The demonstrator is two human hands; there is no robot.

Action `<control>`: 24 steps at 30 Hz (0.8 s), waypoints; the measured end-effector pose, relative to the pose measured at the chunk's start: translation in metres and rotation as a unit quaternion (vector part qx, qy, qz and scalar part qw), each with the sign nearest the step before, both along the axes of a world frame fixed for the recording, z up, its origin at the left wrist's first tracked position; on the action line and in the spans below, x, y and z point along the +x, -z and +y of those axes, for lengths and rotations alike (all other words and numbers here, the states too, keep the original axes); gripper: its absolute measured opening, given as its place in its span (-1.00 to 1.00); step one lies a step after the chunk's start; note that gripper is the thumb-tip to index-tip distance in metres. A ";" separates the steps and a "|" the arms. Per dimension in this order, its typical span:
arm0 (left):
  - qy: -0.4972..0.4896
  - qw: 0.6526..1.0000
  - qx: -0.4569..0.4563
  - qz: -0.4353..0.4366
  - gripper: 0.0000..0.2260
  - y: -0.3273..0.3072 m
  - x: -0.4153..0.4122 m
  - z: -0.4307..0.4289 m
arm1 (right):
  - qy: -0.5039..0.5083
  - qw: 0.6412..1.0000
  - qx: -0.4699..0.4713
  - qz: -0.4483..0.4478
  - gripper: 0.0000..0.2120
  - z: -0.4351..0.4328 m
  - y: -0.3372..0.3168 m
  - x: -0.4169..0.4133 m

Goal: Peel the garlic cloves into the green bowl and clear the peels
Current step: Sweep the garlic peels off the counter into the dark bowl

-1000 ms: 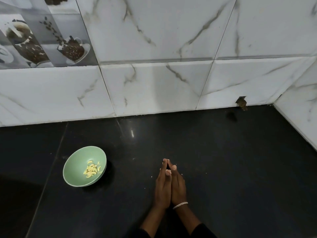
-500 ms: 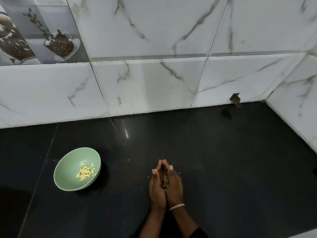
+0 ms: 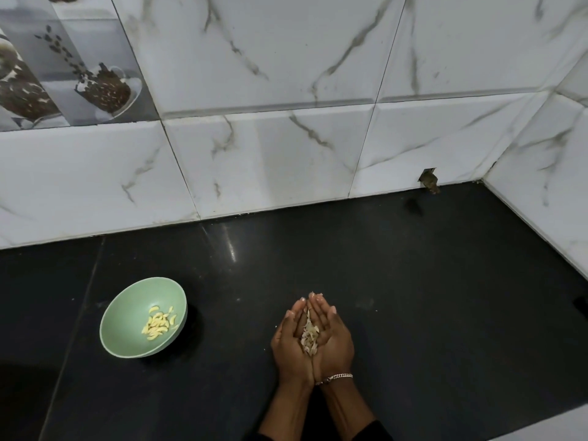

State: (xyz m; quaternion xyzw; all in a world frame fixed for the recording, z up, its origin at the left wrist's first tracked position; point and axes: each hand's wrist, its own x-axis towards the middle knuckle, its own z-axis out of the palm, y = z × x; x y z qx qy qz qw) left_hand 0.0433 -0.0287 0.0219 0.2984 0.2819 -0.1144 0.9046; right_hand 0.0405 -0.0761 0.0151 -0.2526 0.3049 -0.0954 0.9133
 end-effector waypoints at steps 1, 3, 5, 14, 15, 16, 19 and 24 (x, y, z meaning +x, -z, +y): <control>-0.004 1.000 0.003 0.006 -0.69 -0.001 0.000 0.000 | 0.004 1.000 0.015 0.001 -0.62 -0.001 0.000 0.000; -0.010 1.000 0.011 0.013 -0.68 -0.001 0.000 0.001 | 0.010 0.999 0.043 0.000 -0.61 -0.003 -0.001 -0.002; -0.018 1.000 0.013 0.022 -0.67 0.000 0.001 0.001 | 0.016 0.998 0.063 -0.003 -0.60 -0.003 -0.002 -0.004; -0.039 0.997 -0.035 0.056 -0.67 -0.003 0.004 0.006 | 0.023 0.992 0.120 -0.016 -0.64 -0.003 -0.014 -0.011; -0.038 0.997 -0.036 0.055 -0.67 -0.004 0.003 0.006 | 0.021 0.992 0.120 -0.017 -0.64 -0.004 -0.014 -0.013; -0.034 0.997 -0.035 0.053 -0.67 -0.004 0.000 0.005 | 0.021 0.992 0.121 -0.017 -0.64 -0.005 -0.014 -0.015; -0.017 0.998 -0.037 0.047 -0.68 -0.008 -0.008 -0.001 | 0.037 0.991 0.126 -0.026 -0.67 -0.011 -0.016 -0.025; 0.030 0.998 -0.045 0.032 -0.68 -0.020 -0.028 -0.024 | 0.070 0.990 0.114 -0.050 -0.67 -0.034 -0.024 -0.051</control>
